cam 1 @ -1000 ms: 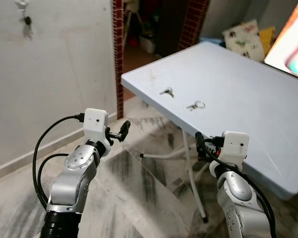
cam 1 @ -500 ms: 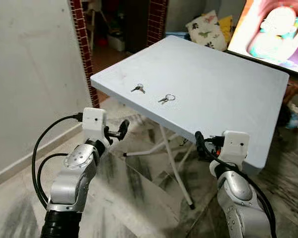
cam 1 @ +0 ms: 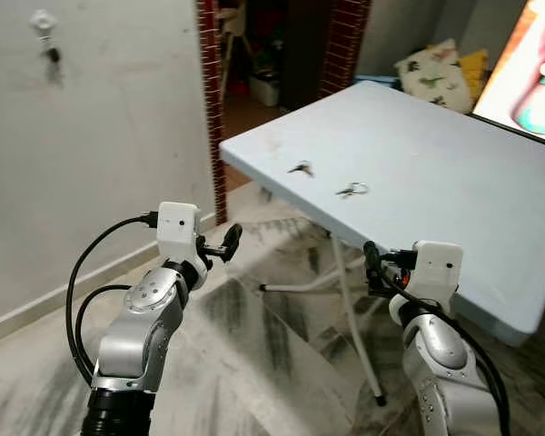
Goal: Hang keys on a hook
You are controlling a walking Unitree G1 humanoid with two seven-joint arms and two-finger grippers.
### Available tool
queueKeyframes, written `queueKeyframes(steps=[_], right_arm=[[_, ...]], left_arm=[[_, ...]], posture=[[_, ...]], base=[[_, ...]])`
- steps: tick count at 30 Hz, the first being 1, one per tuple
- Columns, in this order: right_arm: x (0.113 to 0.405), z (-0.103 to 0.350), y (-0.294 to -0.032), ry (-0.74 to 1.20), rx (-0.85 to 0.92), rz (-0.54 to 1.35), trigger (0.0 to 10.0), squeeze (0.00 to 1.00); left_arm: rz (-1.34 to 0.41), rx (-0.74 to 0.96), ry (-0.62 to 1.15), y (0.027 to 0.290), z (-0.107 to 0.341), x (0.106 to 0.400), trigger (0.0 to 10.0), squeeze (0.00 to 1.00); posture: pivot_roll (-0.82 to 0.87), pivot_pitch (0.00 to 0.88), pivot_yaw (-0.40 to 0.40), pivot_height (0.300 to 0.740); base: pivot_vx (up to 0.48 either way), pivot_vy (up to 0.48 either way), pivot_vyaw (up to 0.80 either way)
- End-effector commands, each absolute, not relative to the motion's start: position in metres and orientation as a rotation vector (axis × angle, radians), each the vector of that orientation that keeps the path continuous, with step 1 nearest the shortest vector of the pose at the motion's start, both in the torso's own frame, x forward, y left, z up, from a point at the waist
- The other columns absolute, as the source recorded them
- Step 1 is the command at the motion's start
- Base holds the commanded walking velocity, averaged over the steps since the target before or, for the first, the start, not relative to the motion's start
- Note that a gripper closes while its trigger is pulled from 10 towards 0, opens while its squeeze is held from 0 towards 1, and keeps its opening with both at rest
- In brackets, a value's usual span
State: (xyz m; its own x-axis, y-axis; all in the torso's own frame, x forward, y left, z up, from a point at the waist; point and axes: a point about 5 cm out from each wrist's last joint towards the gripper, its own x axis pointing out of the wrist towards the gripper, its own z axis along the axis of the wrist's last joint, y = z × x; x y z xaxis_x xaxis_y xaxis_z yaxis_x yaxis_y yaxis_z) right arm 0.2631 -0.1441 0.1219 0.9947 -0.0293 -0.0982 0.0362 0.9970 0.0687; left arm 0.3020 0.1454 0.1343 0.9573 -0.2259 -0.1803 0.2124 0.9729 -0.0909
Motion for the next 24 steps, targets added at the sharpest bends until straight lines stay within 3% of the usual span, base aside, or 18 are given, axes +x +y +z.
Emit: queueKeyframes(steps=[1,10,19,24], right_arm=[[0.2626,0.125,-0.1537,0.081,0.058,-0.066,10.0,0.0],[0.2633,0.1242,-0.1537,0.083,0.056,-0.069,10.0,0.0],[0.2661,0.126,-0.1556,0.077,0.052,-0.066,10.0,0.0],[0.2672,0.1275,-0.1559,0.073,0.048,-0.064,10.0,0.0]], left_arm=[[-0.244,-0.069,0.185,0.1368,0.138,0.3034,10.0,0.0],[-0.247,-0.056,0.178,0.1363,0.1388,0.3046,10.0,0.0],[-0.258,-0.065,0.144,0.1309,0.1425,0.3058,10.0,0.0],[-0.268,-0.073,0.14,0.1292,0.1424,0.3053,10.0,0.0]], posture=[[0.1,0.032,-0.041,0.74],[0.1,0.025,-0.039,0.74],[0.1,0.019,-0.05,0.74],[0.09,0.019,-0.054,0.74]], base=[[0.0,0.472,0.0],[0.0,0.47,0.0],[0.0,0.0,0.0],[0.316,0.0,0.0]])
